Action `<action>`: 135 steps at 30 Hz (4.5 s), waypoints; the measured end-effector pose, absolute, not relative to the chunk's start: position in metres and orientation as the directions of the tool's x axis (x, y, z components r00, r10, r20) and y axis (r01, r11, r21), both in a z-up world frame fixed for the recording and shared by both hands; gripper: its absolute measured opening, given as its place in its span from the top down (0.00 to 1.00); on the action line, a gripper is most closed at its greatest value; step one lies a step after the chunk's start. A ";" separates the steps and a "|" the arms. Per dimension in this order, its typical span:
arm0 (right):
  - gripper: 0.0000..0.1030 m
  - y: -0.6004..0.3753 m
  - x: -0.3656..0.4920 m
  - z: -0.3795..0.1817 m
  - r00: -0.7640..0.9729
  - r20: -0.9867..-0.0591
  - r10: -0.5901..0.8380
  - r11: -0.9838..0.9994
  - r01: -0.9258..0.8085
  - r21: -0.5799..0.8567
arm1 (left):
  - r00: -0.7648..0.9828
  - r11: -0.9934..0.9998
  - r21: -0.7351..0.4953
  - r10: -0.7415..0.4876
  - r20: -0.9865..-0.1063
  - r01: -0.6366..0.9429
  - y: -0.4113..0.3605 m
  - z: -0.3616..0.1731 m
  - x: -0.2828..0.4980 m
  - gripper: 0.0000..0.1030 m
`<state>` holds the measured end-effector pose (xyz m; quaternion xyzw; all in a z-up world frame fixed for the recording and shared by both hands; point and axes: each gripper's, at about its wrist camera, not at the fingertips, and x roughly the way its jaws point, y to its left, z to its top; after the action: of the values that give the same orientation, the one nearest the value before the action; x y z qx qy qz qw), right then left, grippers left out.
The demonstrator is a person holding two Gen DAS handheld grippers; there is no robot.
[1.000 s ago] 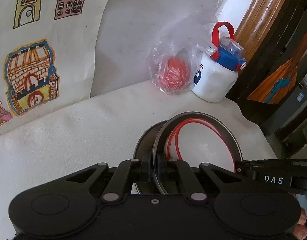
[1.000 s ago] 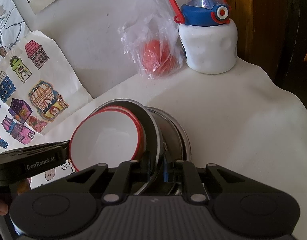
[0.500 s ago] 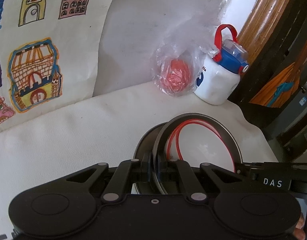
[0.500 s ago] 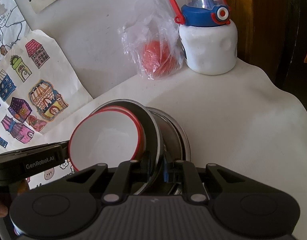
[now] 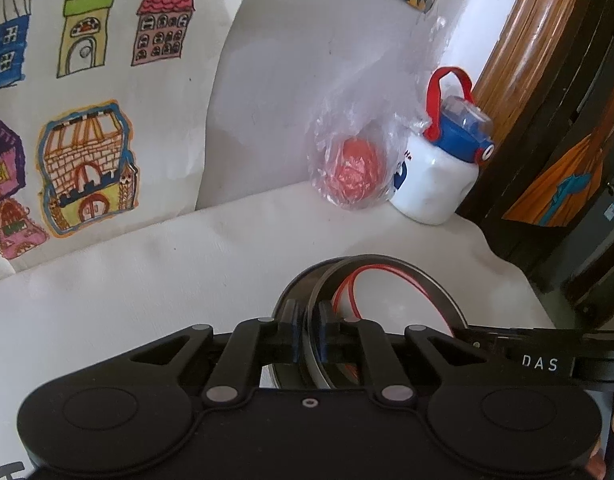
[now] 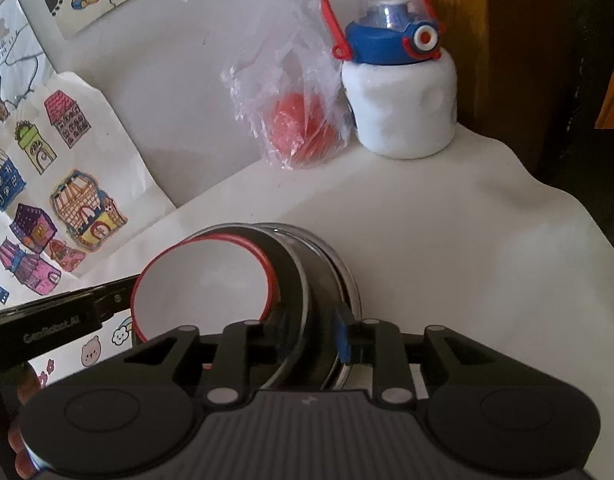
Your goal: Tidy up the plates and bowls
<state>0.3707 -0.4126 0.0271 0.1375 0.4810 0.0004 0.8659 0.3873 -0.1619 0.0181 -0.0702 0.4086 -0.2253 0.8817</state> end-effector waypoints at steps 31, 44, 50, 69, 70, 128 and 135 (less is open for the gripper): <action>0.00 -0.363 0.240 0.098 0.783 -0.621 0.036 0.989 0.062 0.136 | 0.748 0.893 -0.283 -0.447 -0.490 0.349 -0.080 0.069 0.259 0.06; 0.00 -0.334 0.164 0.115 0.854 -0.520 0.024 0.994 0.034 0.102 | 0.794 0.894 -0.263 -0.444 -0.416 0.362 -0.047 0.075 0.184 0.01; 0.00 -0.319 0.131 0.113 0.875 -0.484 0.030 0.995 0.018 0.094 | 0.818 0.898 -0.243 -0.437 -0.374 0.368 -0.032 0.066 0.150 0.01; 0.00 -0.302 0.076 0.086 0.891 -0.452 0.044 0.996 -0.004 0.088 | 0.838 0.908 -0.197 -0.418 -0.350 0.371 -0.010 0.034 0.089 0.01; 0.00 -0.302 0.074 0.084 0.892 -0.450 0.042 0.996 -0.003 0.087 | 0.841 0.909 -0.200 -0.415 -0.346 0.366 -0.009 0.032 0.087 0.01; 0.00 -0.315 0.049 0.026 0.914 -0.406 -0.001 0.987 0.066 0.146 | 0.941 0.976 -0.193 -0.157 -0.301 0.101 -0.019 -0.019 0.037 0.01; 0.00 -0.314 0.047 0.026 0.914 -0.406 0.001 0.988 0.063 0.144 | 0.941 0.976 -0.194 -0.158 -0.300 0.101 -0.019 -0.018 0.035 0.01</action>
<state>0.0475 -0.3140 0.0263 0.0773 0.2068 -0.0157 0.9752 0.0353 -0.0187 -0.0183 -0.0884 0.1587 -0.0660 0.9811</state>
